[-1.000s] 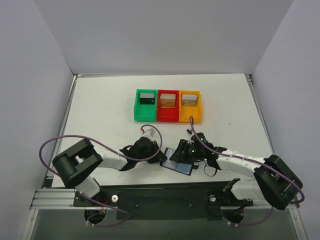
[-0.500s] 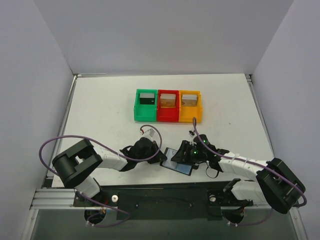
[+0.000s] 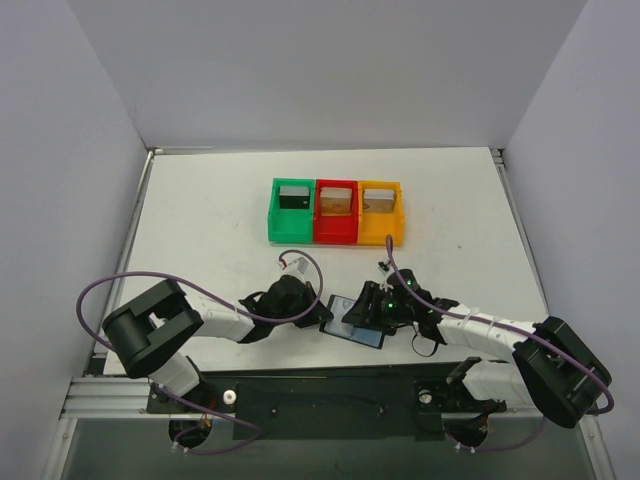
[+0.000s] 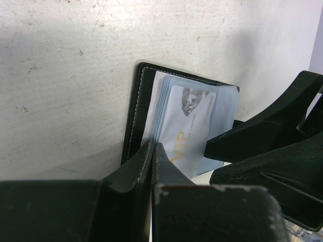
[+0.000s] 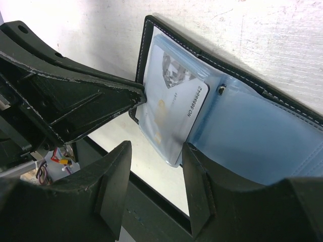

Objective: Take the credit cards out of the card holder
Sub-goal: Remove the credit card from the card holder.

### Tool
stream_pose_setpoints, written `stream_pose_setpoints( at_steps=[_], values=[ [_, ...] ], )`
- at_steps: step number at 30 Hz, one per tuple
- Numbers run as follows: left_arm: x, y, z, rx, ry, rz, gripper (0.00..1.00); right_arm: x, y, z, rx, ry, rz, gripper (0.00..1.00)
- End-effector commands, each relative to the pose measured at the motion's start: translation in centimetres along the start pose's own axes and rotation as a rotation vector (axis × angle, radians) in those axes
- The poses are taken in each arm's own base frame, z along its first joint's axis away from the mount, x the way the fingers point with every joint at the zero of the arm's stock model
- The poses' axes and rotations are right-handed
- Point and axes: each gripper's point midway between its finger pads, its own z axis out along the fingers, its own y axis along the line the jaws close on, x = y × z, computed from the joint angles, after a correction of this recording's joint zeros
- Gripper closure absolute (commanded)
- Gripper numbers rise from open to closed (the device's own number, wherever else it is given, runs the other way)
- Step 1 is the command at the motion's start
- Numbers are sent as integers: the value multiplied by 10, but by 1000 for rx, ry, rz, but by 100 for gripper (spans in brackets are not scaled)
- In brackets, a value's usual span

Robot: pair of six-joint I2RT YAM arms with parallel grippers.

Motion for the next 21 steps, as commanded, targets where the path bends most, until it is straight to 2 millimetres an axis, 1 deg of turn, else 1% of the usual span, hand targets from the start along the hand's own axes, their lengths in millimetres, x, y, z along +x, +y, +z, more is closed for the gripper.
stream_pose_setpoints(
  at_steps=[1, 14, 17, 21],
  values=[
    [13, 47, -5, -171, 28, 30, 93, -2, 4, -1, -23, -7, 2, 60],
    [14, 50, -7, -180, 30, 27, 91, -4, 5, 1, -33, -5, 11, 59],
    [15, 49, -7, -176, 34, 26, 86, -5, 5, 2, -37, -4, 14, 59],
    [15, 50, -7, -179, 36, 25, 83, -3, 5, 3, -41, 3, 19, 59]
  ],
)
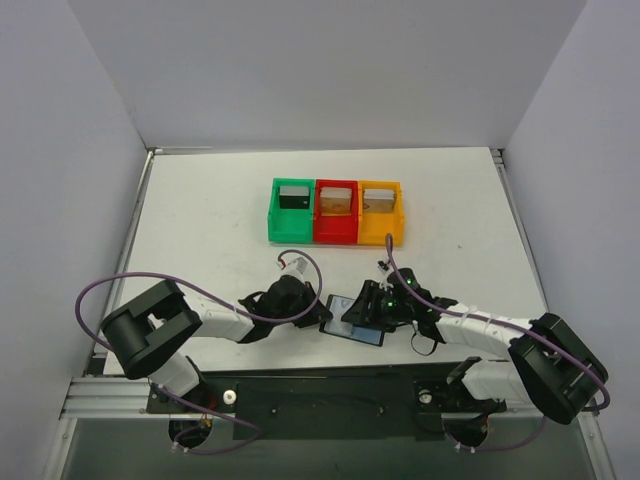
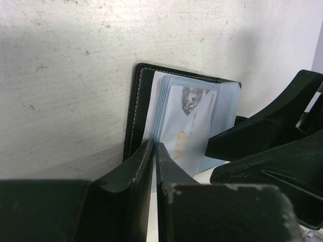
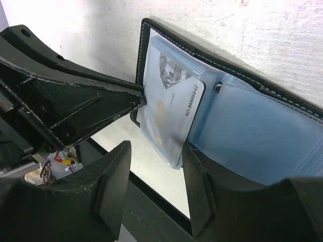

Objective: Take the credit cards out of the card holder
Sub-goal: Remove the credit card from the card holder.

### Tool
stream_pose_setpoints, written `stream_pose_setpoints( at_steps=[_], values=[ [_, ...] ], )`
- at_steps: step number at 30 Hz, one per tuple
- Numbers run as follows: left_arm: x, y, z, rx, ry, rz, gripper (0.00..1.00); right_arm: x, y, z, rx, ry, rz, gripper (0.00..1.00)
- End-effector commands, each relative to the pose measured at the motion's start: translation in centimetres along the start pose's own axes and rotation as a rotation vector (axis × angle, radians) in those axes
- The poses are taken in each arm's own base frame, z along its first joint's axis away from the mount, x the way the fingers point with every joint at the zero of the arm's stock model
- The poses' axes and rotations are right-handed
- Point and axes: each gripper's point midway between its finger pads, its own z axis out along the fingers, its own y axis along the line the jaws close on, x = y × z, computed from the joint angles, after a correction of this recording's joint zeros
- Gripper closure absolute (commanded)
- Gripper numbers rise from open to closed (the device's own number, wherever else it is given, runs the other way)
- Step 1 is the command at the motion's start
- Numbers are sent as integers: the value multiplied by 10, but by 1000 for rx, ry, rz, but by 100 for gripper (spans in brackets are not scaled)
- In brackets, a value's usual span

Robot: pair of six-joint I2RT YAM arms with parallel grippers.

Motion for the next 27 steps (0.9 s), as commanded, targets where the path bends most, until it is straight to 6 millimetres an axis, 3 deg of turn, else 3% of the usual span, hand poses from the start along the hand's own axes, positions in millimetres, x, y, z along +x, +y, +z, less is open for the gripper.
stream_pose_setpoints(
  at_steps=[1, 9, 16, 27],
  values=[
    [16, 48, -6, -168, 42, 31, 82, -2, 4, 2, -26, -1, 10, 59],
    [17, 50, -7, -169, 40, 27, 77, -1, 1, 3, -20, 1, 18, 59],
    [19, 51, -7, -168, 44, 24, 83, -3, 3, 3, -37, -6, 24, 59],
    [22, 49, -3, -163, 56, 30, 84, -7, 14, 2, -91, -21, 33, 59]
  ],
)
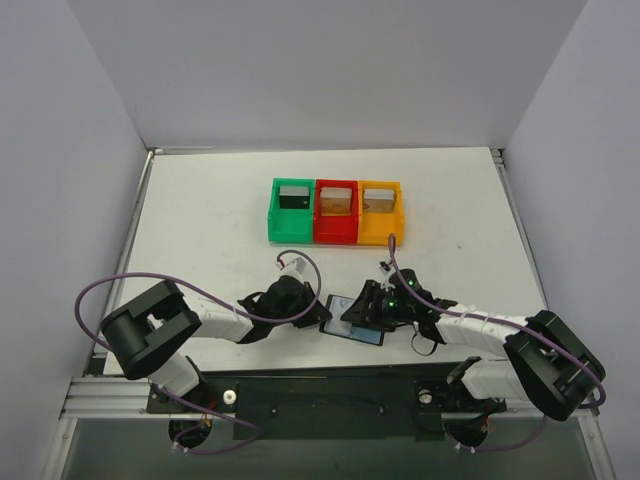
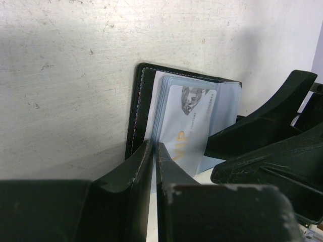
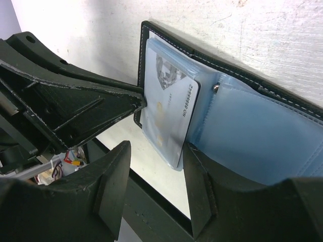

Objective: Take the credit cards out of the card holder
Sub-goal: Remove the credit card from the card holder.

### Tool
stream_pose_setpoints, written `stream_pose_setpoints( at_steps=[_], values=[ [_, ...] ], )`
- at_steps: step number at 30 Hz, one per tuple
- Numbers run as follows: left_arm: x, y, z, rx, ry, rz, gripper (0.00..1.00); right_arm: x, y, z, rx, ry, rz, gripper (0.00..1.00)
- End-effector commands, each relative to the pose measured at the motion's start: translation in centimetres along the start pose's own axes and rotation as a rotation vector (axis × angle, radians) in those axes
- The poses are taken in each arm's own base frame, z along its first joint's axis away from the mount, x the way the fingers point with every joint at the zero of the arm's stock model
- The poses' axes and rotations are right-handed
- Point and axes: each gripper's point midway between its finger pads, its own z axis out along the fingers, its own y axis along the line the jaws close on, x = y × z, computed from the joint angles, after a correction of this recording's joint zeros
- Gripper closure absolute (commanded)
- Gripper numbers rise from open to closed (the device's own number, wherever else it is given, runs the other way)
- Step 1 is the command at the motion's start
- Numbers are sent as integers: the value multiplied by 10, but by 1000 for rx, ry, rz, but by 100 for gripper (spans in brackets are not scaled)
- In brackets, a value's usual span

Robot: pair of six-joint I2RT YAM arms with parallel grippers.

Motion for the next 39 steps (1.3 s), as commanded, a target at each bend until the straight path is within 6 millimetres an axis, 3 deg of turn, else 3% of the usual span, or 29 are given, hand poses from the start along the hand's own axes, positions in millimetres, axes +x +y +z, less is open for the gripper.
stream_pose_setpoints(
  at_steps=[1, 12, 18, 27, 39],
  values=[
    [22, 47, -2, -161, 61, 35, 84, -9, 15, 0, -67, -27, -11, 59],
    [29, 45, 2, -154, 83, 44, 84, -13, 26, 0, -122, -44, -8, 60],
    [31, 44, 3, -151, 90, 45, 84, -15, 29, 2, -143, -50, 8, 66],
    [32, 43, 2, -149, 93, 46, 84, -20, 32, 0, -161, -76, 11, 59],
    [29, 44, -2, -164, 78, 39, 72, -26, 33, -3, -162, -101, 12, 57]
  ],
)
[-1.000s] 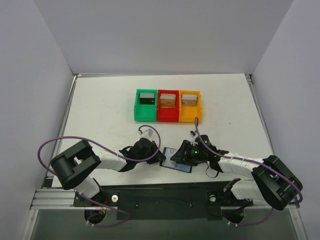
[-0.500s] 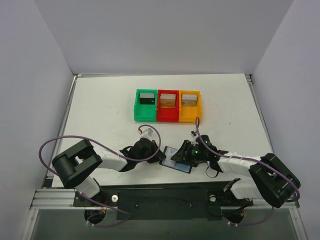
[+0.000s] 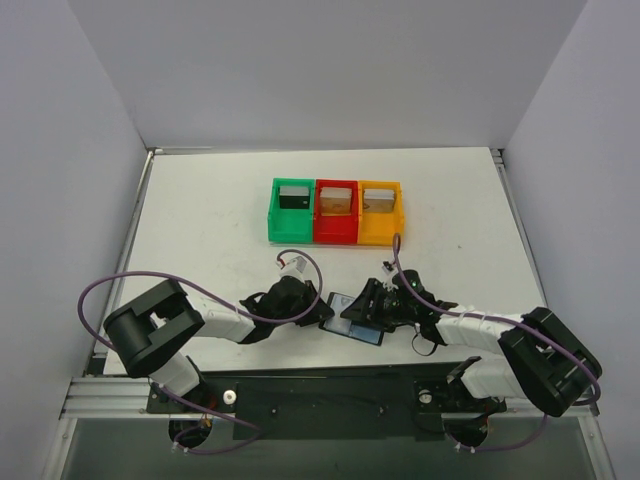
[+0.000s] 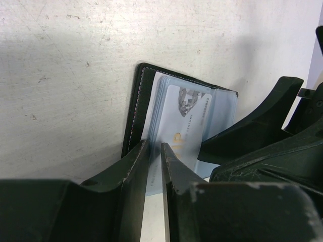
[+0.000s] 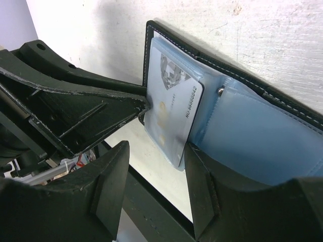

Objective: Take the credit cards out of the card holder
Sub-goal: Remove the credit card from the card holder.

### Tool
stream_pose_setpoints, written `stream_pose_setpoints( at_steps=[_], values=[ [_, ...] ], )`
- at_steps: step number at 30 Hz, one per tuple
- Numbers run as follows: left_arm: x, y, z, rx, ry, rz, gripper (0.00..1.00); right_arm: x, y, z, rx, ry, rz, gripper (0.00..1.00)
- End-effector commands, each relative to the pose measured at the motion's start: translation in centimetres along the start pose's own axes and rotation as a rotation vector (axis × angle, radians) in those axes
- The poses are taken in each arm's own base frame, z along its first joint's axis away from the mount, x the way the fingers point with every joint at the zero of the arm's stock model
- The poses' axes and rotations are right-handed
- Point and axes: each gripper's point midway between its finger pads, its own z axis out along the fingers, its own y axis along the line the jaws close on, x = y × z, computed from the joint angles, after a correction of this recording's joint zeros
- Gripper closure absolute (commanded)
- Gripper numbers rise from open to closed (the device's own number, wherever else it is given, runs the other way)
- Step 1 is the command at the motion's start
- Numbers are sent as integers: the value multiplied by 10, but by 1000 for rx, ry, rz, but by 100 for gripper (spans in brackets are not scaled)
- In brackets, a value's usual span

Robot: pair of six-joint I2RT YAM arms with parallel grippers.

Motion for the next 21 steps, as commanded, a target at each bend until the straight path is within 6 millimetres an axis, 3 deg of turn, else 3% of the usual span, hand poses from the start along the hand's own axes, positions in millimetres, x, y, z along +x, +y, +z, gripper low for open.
stream_pose_setpoints(
  at_steps=[1, 21],
  values=[
    [32, 47, -8, -167, 110, 38, 72, -22, 33, -4, -122, -82, -46, 57],
    [35, 44, -6, -154, 123, 40, 71, -25, 36, 0, -137, -81, -25, 57]
  ],
)
